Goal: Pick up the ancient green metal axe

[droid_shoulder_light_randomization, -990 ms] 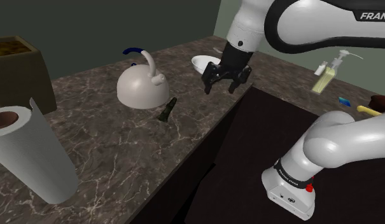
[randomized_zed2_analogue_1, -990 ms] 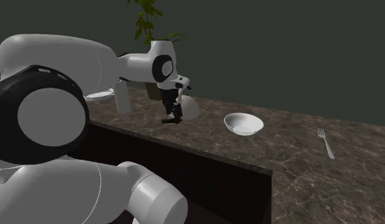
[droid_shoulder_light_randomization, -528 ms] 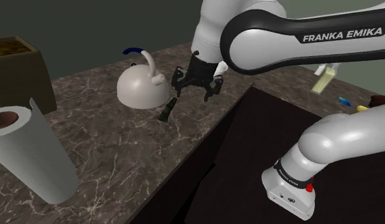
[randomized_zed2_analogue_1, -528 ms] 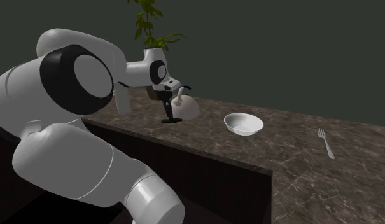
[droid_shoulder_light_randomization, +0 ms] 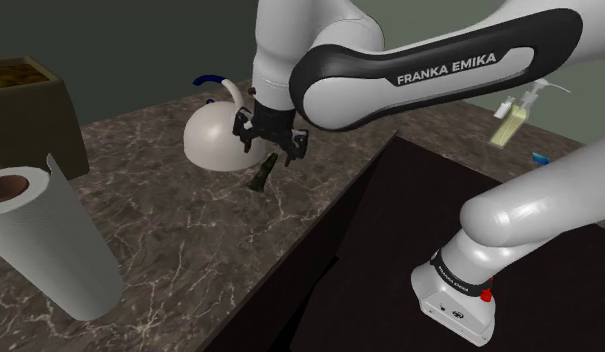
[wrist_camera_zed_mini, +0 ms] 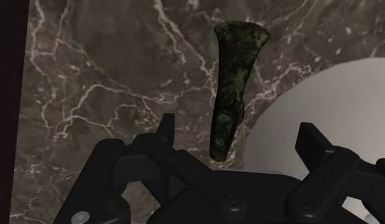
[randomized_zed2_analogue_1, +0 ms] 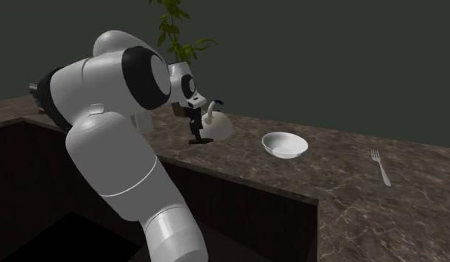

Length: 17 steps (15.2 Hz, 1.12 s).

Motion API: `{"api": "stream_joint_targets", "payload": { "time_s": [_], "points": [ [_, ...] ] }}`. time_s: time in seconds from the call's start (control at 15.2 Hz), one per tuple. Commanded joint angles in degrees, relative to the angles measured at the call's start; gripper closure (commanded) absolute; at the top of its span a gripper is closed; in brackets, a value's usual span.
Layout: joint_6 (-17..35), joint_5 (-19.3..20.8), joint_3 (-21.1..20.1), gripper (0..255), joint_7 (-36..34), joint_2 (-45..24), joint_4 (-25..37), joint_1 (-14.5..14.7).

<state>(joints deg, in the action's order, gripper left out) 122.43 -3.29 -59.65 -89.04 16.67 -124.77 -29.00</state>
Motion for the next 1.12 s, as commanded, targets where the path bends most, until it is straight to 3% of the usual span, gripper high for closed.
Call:
{"api": "stream_joint_targets", "payload": {
  "time_s": [0.0, 0.33, 0.4, 1.06],
  "points": [
    [1.6, 0.8, -1.1, 0, -1.2, -0.9, -0.9, -0.6],
    [4.3, 2.2, -2.7, 0, -2.7, -2.4, -2.6, -1.6],
    [4.2, 1.8, -2.3, 255, -2.2, -2.0, -2.8, -1.4],
    [3.5, 1.8, -2.2, 255, -2.2, -1.9, -2.1, -1.3]
  ]
}}
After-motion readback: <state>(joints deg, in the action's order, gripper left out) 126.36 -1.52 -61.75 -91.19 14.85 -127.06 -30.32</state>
